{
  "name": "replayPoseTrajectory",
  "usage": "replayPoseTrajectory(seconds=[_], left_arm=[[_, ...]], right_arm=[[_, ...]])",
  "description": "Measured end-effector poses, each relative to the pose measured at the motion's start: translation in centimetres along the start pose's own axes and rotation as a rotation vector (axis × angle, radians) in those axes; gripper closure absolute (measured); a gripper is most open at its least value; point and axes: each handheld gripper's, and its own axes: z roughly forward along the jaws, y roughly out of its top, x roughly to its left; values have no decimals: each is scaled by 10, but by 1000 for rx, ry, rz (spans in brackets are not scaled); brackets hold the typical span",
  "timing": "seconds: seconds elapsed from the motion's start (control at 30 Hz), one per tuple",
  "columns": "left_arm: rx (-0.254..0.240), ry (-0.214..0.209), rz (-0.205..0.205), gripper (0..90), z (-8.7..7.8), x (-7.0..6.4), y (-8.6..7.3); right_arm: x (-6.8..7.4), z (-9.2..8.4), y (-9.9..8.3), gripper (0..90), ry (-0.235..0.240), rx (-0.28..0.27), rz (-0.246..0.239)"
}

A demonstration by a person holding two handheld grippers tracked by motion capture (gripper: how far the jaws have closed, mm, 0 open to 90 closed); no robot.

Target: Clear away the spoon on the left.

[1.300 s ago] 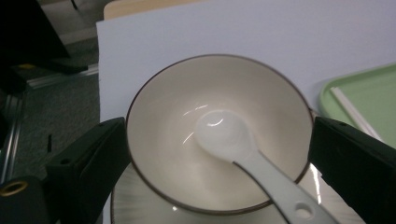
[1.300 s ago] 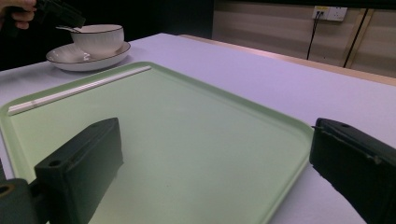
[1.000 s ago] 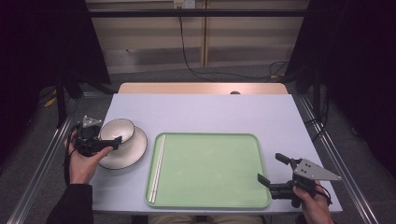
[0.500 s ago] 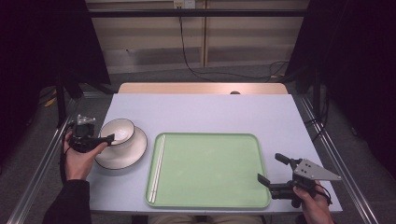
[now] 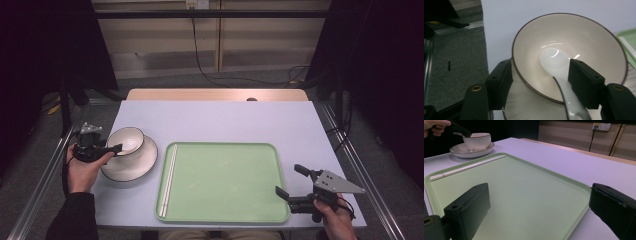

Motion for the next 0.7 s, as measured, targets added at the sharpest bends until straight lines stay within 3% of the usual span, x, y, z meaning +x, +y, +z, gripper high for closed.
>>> replayPoseTrajectory(seconds=[0.13,0.17,0.2,0.23,0.27,0.33,0.5,0.7], left_arm=[[31,24,16,314,4,-1,-1],[37,38,10,322,5,0,-1],[33,47,-26,290,7,0,-1],[41,40,-27,269,7,1,-1],[33,26,-34,291,7,2,-2],[33,44,-36,359,8,4,-2],[22,26,-49,494,9,10,-3],[28,32,-35,551,9,10,-3]], right_arm=[[0,0,0,31,-1,2,0],[0,0,0,31,-2,3,1],[0,0,0,31,-1,4,2],[0,0,0,31,-1,2,-1],[0,0,0,31,1,1,-1],[0,0,0,31,-2,3,0],[0,0,0,31,0,6,0],[0,0,-1,31,1,15,-5]])
